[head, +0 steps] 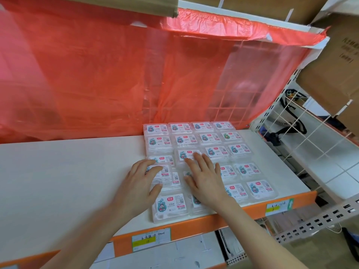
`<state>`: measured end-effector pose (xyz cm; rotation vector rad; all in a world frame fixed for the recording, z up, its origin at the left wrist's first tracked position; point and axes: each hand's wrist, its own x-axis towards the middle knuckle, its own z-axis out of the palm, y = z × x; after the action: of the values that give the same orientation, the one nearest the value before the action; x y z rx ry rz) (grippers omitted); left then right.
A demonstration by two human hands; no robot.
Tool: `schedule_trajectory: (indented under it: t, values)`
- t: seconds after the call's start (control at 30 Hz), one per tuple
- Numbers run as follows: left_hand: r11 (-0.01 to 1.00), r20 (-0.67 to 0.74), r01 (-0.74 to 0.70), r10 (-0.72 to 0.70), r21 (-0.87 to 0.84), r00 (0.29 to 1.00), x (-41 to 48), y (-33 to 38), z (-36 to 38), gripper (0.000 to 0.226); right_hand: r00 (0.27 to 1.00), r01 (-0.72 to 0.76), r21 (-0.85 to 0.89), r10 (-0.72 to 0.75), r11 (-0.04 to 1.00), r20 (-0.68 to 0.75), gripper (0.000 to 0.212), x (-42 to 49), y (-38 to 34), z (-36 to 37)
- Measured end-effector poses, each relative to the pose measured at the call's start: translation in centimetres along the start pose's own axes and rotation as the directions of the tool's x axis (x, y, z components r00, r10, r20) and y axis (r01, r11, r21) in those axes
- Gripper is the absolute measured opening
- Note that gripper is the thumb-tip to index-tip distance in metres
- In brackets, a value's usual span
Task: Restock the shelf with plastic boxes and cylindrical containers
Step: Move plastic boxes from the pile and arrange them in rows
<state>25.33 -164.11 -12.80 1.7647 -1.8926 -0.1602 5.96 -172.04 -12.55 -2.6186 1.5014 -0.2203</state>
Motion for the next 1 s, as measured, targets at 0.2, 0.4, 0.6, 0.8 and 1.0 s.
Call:
schedule_trajectory:
  t: [0.2,0.4,0.6,0.8,1.0]
  values:
    - [1.000,0.003,-0.006,0.006,-0.001,1.000,0.2,0.1,0.0,0.044,1.000,-0.004,0.057,0.004,0.998,0.001,0.051,0.2,0.3,0.2]
    - [1.000,0.015,-0.008,0.008,0.007,1.000,0.5,0.1,0.0,0.044,1.000,-0.029,0.047,0.029,0.998,-0.005,0.049,0.2,0.6,0.1]
    - [1.000,0.015,-0.011,0.010,0.009,1.000,0.7,0.1,0.1,0.044,0.997,-0.066,0.107,0.069,0.992,-0.030,0.051,-0.1,0.8,-0.1]
    - [0.999,-0.002,0.022,-0.022,0.024,1.000,1.6,0.1,0.4,0.045,0.968,-0.227,0.023,0.228,0.974,-0.103,0.055,-1.5,2.9,-0.7]
    - [0.996,-0.012,0.064,-0.063,0.060,0.998,2.8,0.4,0.8,0.045,0.943,-0.326,0.008,0.325,0.945,-0.075,0.052,-2.4,3.8,-0.7]
